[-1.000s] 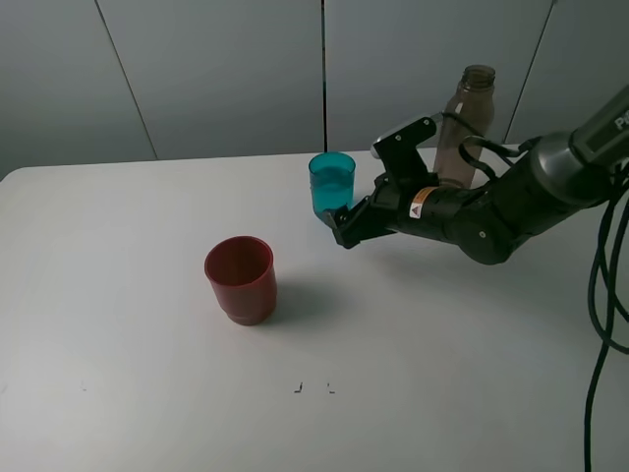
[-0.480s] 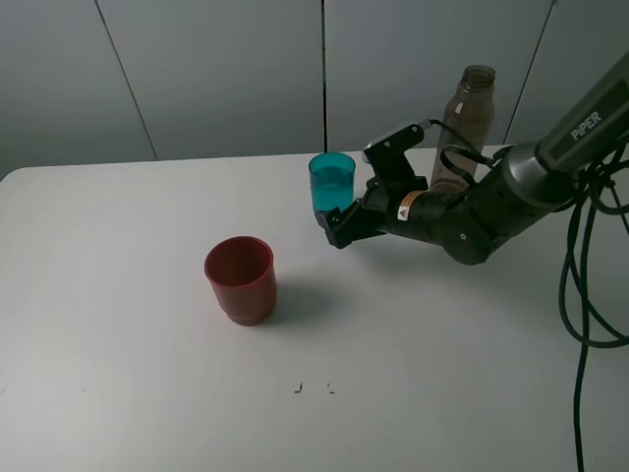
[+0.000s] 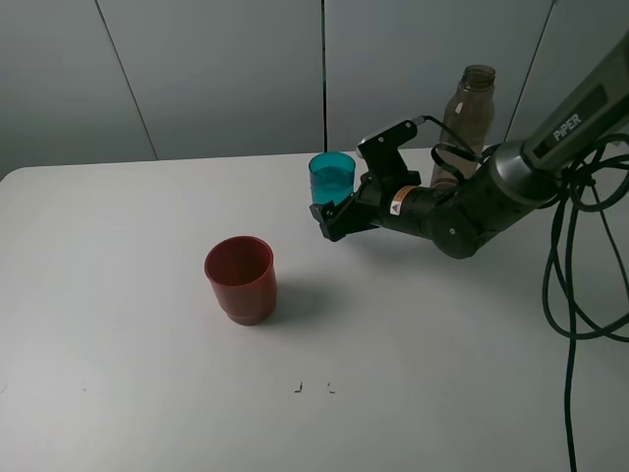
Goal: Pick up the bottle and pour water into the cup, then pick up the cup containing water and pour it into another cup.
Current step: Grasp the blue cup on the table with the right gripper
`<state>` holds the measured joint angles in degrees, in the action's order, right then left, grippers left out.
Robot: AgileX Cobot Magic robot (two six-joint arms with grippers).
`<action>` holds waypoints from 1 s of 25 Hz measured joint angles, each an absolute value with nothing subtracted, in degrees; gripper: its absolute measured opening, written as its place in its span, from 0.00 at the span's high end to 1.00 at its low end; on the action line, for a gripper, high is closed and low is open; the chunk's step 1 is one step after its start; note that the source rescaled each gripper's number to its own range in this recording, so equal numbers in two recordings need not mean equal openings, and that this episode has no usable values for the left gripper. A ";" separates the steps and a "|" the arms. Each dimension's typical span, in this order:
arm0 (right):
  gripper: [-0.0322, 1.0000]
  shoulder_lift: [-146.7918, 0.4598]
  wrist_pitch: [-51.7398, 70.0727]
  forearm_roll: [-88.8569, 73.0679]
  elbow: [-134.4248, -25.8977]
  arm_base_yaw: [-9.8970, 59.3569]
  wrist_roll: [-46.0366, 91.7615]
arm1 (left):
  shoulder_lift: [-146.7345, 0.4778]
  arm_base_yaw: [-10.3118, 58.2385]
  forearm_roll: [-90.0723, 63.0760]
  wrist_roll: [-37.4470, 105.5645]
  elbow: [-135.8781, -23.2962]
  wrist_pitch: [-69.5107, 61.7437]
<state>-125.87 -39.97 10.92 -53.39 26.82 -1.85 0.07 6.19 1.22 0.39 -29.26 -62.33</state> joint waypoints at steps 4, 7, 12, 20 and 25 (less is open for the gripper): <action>0.00 -127.71 -40.09 10.92 -55.06 26.82 -2.20 | 0.07 6.19 1.22 0.39 -29.26 -62.33; 0.00 -129.67 -40.09 10.92 -56.93 26.82 -2.43 | 0.07 6.19 1.22 0.39 -29.26 -62.33; 0.00 -131.30 -39.99 10.92 -59.77 26.82 -3.29 | 0.07 6.19 1.22 0.39 -29.26 -62.33; 0.00 -134.06 -39.99 9.47 -63.09 26.82 -3.52 | 0.07 6.19 1.22 0.39 -29.26 -62.33; 0.00 -134.62 -39.99 9.47 -64.33 26.82 -3.52 | 0.07 6.19 1.22 0.00 -29.26 -62.33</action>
<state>-134.62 -39.99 9.47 -64.33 26.82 -3.52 0.07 6.19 1.22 0.00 -29.26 -62.33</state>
